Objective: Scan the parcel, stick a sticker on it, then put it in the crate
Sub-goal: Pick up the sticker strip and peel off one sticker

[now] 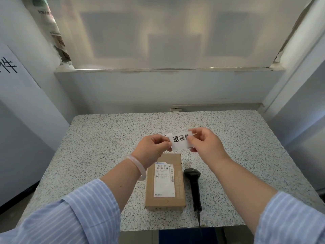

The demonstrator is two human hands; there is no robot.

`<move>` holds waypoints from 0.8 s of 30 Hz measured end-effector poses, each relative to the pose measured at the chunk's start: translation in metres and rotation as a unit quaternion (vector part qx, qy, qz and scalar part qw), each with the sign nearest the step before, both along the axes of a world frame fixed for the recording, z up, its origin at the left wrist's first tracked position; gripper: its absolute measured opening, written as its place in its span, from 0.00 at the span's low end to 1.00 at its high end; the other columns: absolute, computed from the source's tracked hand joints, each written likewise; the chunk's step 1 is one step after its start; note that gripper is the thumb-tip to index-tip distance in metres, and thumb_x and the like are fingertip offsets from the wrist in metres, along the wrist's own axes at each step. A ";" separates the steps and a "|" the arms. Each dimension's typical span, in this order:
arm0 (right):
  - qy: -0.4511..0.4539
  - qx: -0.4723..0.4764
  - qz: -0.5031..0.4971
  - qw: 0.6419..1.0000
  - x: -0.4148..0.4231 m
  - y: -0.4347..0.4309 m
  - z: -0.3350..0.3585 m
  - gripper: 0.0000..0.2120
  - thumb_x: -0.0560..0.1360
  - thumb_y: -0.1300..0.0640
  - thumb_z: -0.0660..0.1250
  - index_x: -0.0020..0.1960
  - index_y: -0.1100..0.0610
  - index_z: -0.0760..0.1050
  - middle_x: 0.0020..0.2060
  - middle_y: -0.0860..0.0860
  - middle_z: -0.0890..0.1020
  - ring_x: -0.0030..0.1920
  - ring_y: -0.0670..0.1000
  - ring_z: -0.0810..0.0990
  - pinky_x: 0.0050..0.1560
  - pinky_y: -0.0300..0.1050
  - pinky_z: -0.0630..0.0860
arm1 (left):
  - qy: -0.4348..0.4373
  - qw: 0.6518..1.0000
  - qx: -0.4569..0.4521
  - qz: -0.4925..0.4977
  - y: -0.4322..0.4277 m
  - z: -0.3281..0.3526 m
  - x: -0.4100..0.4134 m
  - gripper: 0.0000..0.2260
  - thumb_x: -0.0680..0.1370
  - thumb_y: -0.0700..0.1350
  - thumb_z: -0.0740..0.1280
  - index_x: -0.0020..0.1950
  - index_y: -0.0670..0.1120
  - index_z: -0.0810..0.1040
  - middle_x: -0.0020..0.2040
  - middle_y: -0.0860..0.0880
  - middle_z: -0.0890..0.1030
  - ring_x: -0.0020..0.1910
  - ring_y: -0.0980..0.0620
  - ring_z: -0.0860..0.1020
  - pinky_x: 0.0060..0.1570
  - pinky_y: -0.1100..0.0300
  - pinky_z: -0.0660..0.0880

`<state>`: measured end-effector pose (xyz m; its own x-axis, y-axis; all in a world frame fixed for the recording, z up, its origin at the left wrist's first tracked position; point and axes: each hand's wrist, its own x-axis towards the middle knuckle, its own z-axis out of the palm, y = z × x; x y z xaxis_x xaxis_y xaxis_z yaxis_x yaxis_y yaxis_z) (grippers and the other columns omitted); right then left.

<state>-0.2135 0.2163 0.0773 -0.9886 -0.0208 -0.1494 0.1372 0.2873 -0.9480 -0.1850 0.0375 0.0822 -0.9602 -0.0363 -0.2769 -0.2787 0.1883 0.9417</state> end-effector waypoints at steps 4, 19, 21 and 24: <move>-0.001 -0.028 -0.011 1.000 -0.001 0.005 0.000 0.04 0.76 0.61 0.68 0.50 0.57 0.79 0.46 0.52 0.84 0.47 0.51 0.82 0.43 0.45 0.82 | 0.000 1.000 -0.022 0.001 -0.002 -0.002 0.000 0.05 0.77 0.40 0.67 0.44 0.45 0.82 0.36 0.52 0.83 0.27 0.57 0.69 0.27 0.68 0.69; 0.017 -0.035 -0.005 0.999 -0.010 0.011 -0.005 0.07 0.75 0.60 0.69 0.53 0.58 0.80 0.45 0.53 0.85 0.47 0.50 0.83 0.41 0.42 0.82 | -0.020 0.999 -0.044 -0.026 -0.003 -0.004 -0.006 0.06 0.77 0.44 0.67 0.46 0.45 0.83 0.38 0.50 0.84 0.29 0.56 0.71 0.31 0.61 0.71; 0.017 -0.035 -0.005 0.999 -0.011 0.011 -0.005 0.06 0.75 0.60 0.69 0.52 0.57 0.80 0.45 0.52 0.85 0.47 0.50 0.83 0.41 0.42 0.82 | -0.023 0.999 -0.032 -0.029 -0.003 -0.004 -0.007 0.05 0.77 0.41 0.67 0.46 0.44 0.83 0.38 0.51 0.85 0.29 0.56 0.71 0.31 0.62 0.70; 0.016 -0.038 -0.009 0.999 -0.013 0.012 -0.006 0.06 0.75 0.60 0.69 0.52 0.57 0.80 0.45 0.52 0.85 0.47 0.50 0.83 0.41 0.42 0.81 | -0.025 0.999 -0.022 -0.033 -0.003 -0.002 -0.008 0.05 0.76 0.40 0.67 0.44 0.44 0.83 0.36 0.53 0.85 0.29 0.55 0.70 0.30 0.63 0.70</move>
<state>-0.2264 0.2284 0.0716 -0.9930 -0.0137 -0.1170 0.1114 0.2118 -0.9709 -0.1931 0.0346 0.0804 -0.9459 0.0139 -0.3241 -0.3107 0.2487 0.9174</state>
